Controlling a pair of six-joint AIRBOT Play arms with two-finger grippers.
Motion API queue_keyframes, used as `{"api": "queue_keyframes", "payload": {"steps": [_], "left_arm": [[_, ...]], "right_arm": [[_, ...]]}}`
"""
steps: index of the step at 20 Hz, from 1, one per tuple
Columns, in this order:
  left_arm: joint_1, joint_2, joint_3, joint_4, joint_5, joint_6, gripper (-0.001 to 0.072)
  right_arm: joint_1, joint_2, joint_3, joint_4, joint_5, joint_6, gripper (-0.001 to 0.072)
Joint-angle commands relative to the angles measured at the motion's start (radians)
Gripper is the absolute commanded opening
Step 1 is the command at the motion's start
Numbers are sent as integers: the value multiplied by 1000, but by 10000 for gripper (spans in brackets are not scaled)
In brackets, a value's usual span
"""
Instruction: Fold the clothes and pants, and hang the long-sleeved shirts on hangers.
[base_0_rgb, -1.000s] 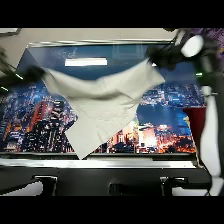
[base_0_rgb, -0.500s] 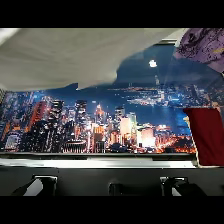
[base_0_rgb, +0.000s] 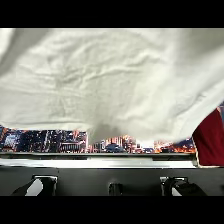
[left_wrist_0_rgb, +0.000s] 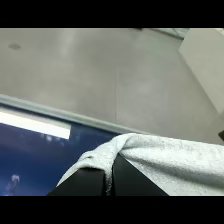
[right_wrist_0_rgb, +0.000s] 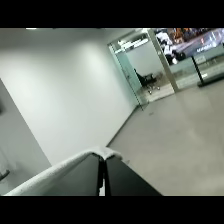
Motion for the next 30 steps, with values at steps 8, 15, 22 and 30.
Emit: {"api": "queue_keyframes", "payload": {"steps": [8,15,22,30], "left_arm": [[-247,-449,-545,19,355,98,16],[-271,-690,-546,17,425,98,16],[-246,-693,-490,9,333,68,715],[45,-562,-286,10,0,99,714]], "right_arm": [[1,-760,1,62,87,12,25],[47,-1033,1,217,118,49,26],[50,-1031,1,309,192,74,305],[-149,-748,-26,286,728,-461,436]]}}
